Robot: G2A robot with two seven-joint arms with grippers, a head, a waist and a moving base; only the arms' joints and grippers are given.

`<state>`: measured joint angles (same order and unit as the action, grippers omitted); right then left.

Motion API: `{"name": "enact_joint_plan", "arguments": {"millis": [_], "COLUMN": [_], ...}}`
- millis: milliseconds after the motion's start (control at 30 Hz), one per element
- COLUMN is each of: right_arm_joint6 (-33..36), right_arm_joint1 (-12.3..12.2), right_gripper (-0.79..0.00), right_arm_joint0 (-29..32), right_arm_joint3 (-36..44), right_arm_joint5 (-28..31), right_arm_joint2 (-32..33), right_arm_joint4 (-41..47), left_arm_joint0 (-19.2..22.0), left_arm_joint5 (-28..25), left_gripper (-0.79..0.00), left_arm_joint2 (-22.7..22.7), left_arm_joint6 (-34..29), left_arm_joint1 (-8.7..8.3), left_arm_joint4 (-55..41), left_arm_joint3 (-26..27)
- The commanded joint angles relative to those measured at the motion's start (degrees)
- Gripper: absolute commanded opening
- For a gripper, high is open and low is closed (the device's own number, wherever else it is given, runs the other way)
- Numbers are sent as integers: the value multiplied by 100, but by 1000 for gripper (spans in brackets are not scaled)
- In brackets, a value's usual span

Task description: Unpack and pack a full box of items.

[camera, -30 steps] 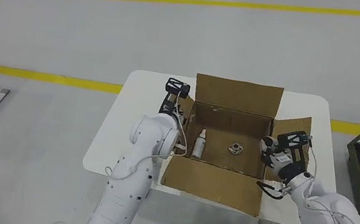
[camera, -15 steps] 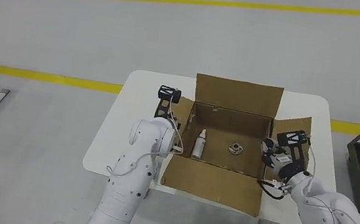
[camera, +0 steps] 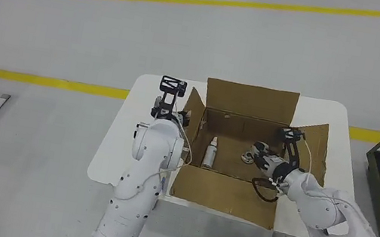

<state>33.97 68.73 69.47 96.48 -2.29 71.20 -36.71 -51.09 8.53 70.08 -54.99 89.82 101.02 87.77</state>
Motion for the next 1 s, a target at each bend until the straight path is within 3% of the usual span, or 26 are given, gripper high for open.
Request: {"name": "enact_joint_plan", "arguments": {"millis": [0, 400, 567, 767, 900, 967], "right_arm_joint6": [-1, -11, 517, 913, 865, 865], "right_arm_joint1": [11, 18, 71, 296, 510, 510], "right_gripper": [-785, -785, -785, -785, -785, -785], "right_arm_joint0": [-72, -24, -454, -1325, -1893, -1893], "right_arm_joint3": [-110, -129, -373, -1141, -1829, -1829], "right_arm_joint5": [-30, -52, -1032, -2238, -2436, -2436], "right_arm_joint2": [-52, -46, -264, -956, -1501, -1501], "right_arm_joint4": [16, 148, -104, 45, 324, 324], "left_arm_joint0": [-48, -26, -26, -26, -26, -26], "left_arm_joint5": [148, 221, 221, 221, 221, 221], "left_gripper": [0, 0, 0, 0, 0, 0], "left_arm_joint2": [109, 308, 308, 308, 308, 308], "left_arm_joint6": [51, 139, 139, 139, 139, 139], "left_arm_joint1": [-7, -23, -23, -23, -23, -23], "left_arm_joint4": [42, 39, 39, 39, 39, 39], "left_arm_joint3": [56, -24, -24, -24, -24, -24]}}
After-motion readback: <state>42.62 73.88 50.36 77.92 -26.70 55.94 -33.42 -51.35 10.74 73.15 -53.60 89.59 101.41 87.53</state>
